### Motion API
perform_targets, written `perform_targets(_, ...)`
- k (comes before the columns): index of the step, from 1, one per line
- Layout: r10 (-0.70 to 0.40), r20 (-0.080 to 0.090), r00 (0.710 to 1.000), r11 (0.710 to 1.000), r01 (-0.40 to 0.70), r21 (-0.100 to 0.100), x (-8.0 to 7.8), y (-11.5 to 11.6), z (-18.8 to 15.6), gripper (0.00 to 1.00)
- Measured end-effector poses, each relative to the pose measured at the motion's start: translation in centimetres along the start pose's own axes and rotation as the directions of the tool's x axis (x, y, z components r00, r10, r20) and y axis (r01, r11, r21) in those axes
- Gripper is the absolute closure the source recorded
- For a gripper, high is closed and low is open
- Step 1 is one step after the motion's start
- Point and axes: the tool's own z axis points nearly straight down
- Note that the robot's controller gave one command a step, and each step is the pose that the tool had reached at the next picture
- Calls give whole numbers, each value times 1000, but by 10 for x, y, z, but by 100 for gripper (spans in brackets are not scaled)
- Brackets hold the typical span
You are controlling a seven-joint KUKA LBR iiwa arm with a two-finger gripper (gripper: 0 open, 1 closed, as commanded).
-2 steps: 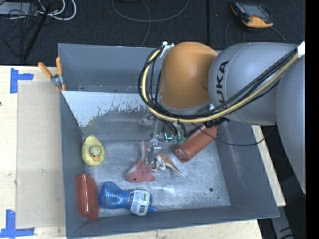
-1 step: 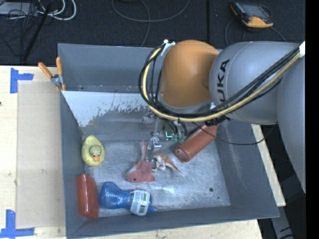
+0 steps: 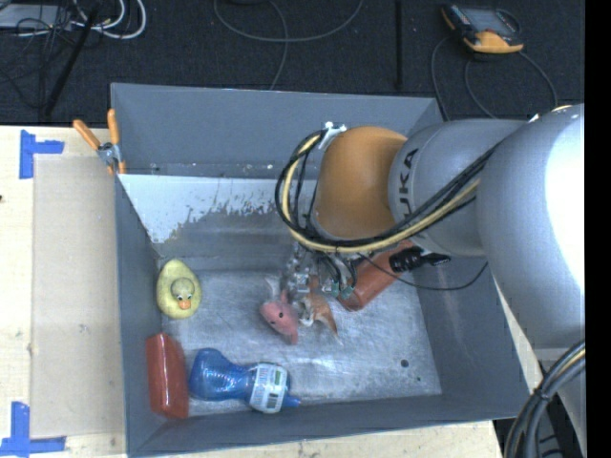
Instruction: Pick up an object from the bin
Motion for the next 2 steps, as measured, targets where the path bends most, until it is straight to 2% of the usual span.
perform_targets(2,2,0,1000,1000,-2,0,0,0,0,100)
